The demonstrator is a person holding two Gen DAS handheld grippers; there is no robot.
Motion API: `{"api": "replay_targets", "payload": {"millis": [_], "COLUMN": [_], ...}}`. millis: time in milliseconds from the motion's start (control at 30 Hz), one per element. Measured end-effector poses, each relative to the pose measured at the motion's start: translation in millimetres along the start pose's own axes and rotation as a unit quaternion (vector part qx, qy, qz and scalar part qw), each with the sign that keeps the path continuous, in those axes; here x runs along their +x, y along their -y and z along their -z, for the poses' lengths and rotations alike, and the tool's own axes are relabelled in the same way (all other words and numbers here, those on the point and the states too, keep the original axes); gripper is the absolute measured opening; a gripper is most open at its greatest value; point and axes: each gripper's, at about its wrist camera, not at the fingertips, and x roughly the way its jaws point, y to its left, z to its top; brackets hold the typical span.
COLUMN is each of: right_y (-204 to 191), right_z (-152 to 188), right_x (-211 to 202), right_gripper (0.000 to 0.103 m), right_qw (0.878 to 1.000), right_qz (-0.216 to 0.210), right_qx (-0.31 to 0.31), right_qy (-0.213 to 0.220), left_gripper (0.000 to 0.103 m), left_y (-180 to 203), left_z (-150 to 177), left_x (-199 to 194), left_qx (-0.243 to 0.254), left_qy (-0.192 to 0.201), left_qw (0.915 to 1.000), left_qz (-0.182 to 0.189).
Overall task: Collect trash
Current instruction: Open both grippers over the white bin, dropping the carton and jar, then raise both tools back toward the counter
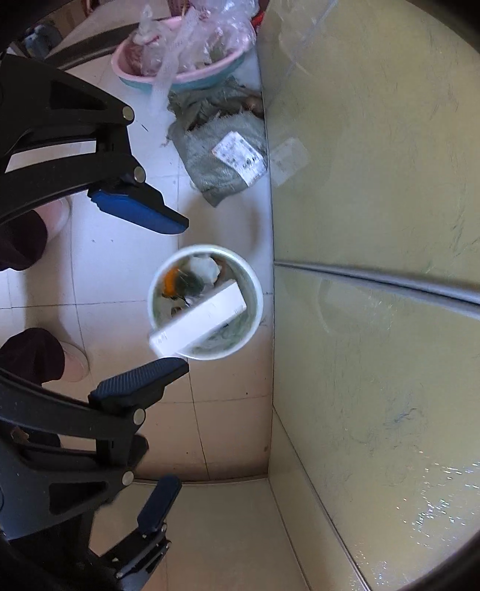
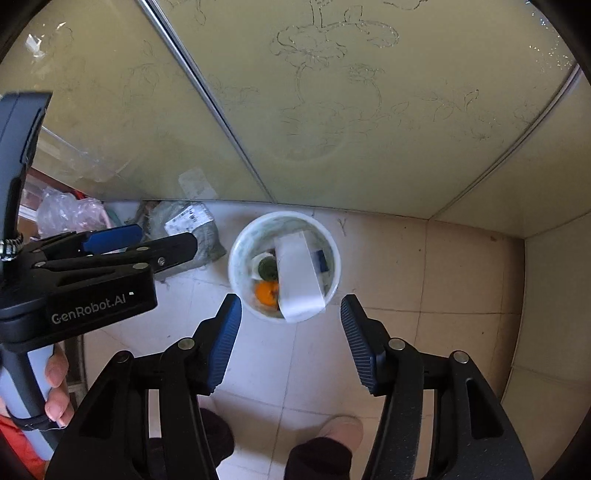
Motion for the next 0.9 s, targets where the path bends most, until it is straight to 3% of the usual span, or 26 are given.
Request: {"api": "replay_targets", "payload": {"millis": [167, 367, 500, 600, 700, 900], "right_y": [6.1, -1.8, -10.4, -18.5, -27.0, -63.3], "right_z": [-10.6, -20.1, -29.7, -29.1, -17.4, 36.9], "right_x": [-63.1, -200.3, -310.1, -380.1, -452.2, -560.9], "right_gripper": [0.052, 0.052, 0.052, 0.052, 0.052, 0.052], "right_qw": [1.000, 0.997, 0.991, 0.983, 0.968, 0.928], "right_qz": [-0.005, -0.009, -0.016, -0.022, -0.026, -0.051], "right_qx": [0.016, 0.011, 0.000, -0.009, -0.019, -0.024], "right_qy": [0.012, 0.071, 0.135, 0.185, 0.249, 0.368], "left_gripper": [0.068, 0.068, 0.068, 0.068, 0.069, 0.073], "left_y": [6.7, 38.1, 68.0, 84.7, 99.4, 119.1], "left_z": [3.9, 5.3, 11.8, 22.1, 38.4, 91.6], "left_x": [-64.5, -200.8, -318.9, -402.8, -482.8, -606.4], "left_qx": [-0.003, -0.006, -0.014, -0.021, -0.013, 0.035], "left_qy": [0.009, 0.068, 0.138, 0.197, 0.265, 0.381], "left_qw": [0.9997, 0.9973, 0.9900, 0.9799, 0.9641, 0.9240], "left_qz": [-0.021, -0.028, -0.029, -0.019, -0.005, 0.008]}}
